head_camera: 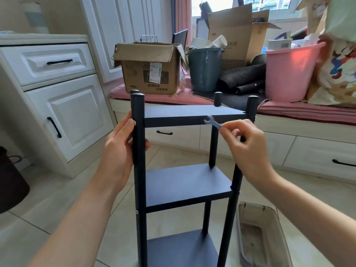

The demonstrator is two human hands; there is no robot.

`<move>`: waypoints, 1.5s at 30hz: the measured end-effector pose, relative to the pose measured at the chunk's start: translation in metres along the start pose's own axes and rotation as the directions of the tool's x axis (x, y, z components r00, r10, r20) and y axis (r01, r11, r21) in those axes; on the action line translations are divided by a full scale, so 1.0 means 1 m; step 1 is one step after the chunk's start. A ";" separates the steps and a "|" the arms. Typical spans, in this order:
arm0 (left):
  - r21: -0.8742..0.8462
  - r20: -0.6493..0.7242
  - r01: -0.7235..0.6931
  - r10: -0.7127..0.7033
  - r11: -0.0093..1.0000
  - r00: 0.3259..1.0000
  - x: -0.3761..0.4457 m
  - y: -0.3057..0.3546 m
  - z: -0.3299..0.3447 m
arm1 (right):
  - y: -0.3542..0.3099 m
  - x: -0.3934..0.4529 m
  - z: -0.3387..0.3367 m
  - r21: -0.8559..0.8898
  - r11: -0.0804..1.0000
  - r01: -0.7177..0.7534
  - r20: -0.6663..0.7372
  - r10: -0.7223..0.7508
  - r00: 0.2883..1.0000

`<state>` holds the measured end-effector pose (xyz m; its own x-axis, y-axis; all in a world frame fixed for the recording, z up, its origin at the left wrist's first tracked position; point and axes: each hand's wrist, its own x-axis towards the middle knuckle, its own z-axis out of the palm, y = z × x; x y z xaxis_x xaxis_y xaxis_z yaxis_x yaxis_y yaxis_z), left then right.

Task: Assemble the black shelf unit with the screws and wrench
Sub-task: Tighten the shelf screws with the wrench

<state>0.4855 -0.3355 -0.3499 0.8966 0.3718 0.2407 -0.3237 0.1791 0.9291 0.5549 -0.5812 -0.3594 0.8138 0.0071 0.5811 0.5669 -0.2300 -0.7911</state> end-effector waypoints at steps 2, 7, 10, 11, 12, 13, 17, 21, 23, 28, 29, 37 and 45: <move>0.055 -0.020 -0.022 0.023 0.998 1.000 0.002 -0.003 -0.003 | 0.006 0.007 -0.012 -0.075 0.997 -0.022 -0.012 0.021 1.000; 0.109 -0.088 -0.051 0.060 0.993 0.994 0.001 -0.005 -0.008 | 0.030 0.012 -0.027 -0.165 0.963 -0.212 -0.012 0.213 0.977; 0.141 -0.081 -0.108 0.121 0.984 0.989 0.000 -0.007 -0.011 | 0.037 0.014 -0.030 -0.089 0.959 -0.269 0.042 0.273 0.961; 0.156 -0.077 -0.122 0.135 0.980 0.988 0.000 -0.007 -0.012 | 0.038 0.015 -0.029 -0.057 0.960 -0.274 0.080 0.278 0.957; 0.175 -0.074 -0.136 0.151 0.975 0.986 0.001 -0.008 -0.013 | 0.038 0.015 -0.028 -0.026 0.957 -0.289 0.121 0.290 0.949; 0.195 -0.075 -0.152 0.169 0.969 0.983 0.002 -0.009 -0.014 | 0.039 0.014 -0.026 -0.002 0.951 -0.311 0.155 0.307 0.939; 0.322 -0.082 -0.223 0.262 0.920 0.962 0.006 -0.015 -0.018 | 0.039 0.013 -0.022 0.049 0.929 -0.368 0.163 0.356 0.920; 0.362 -0.104 -0.221 0.274 0.906 0.956 0.009 -0.020 -0.020 | 0.033 0.010 -0.020 0.122 0.910 -0.396 0.122 0.382 0.916; 0.368 -0.111 -0.214 0.271 0.905 0.956 0.014 -0.023 -0.023 | 0.032 0.009 -0.019 0.143 0.905 -0.401 0.115 0.387 0.915; 0.431 -0.189 -0.127 0.226 0.894 0.956 0.024 -0.033 -0.033 | 0.024 0.004 -0.017 0.173 0.920 -0.352 0.183 0.322 0.929; 0.444 -0.202 -0.113 0.222 0.889 0.954 0.025 -0.034 -0.033 | 0.023 0.003 -0.016 0.179 0.918 -0.354 0.184 0.322 0.929; 0.735 -0.396 0.107 0.297 0.669 0.869 0.013 -0.029 -0.002 | 0.013 -0.002 -0.015 0.187 0.926 -0.329 0.166 0.300 0.939; 0.683 -0.520 0.182 0.296 0.707 0.801 -0.011 -0.015 0.009 | -0.005 -0.006 0.002 0.175 0.944 -0.278 0.203 0.242 0.949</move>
<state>0.4830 -0.3508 -0.3641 0.4651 0.8247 0.3219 0.1405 -0.4278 0.8929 0.5477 -0.5777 -0.3589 0.9353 0.1483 0.3214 0.3315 -0.0488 -0.9422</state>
